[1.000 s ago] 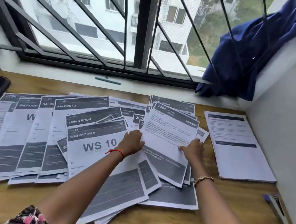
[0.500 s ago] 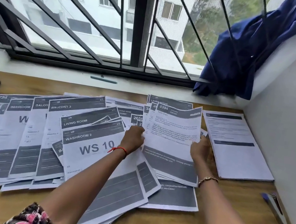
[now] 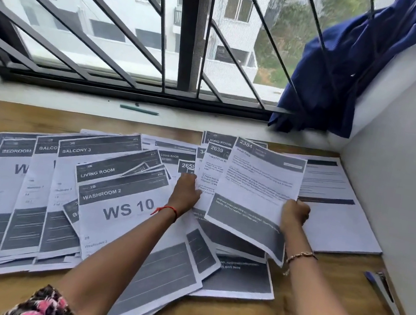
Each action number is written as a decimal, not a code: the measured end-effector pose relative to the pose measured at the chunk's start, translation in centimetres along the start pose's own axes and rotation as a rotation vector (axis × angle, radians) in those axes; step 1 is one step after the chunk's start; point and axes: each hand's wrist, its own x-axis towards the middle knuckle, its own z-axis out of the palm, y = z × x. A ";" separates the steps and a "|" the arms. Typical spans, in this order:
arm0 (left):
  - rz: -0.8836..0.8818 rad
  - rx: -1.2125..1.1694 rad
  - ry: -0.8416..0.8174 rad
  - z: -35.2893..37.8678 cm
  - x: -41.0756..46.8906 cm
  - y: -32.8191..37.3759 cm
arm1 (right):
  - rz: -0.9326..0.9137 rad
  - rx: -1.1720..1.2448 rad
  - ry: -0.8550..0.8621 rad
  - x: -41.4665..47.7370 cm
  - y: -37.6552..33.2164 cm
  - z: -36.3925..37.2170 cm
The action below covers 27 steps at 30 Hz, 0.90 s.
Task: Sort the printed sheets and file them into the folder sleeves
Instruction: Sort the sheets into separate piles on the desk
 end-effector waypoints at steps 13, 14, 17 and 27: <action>-0.038 0.031 0.055 0.6 0.6 -0.1 | -0.100 -0.187 -0.134 -1.2 1.5 1.0; -0.022 0.046 0.062 0.7 0.5 -0.1 | -0.095 -0.186 -0.134 -1.4 1.3 1.0; -0.009 0.039 0.095 1.0 0.2 0.1 | -0.094 -0.196 -0.126 -1.3 1.5 1.2; 0.153 -0.292 -0.025 1.4 -0.7 2.7 | -0.076 -0.088 -0.097 -0.9 1.6 1.2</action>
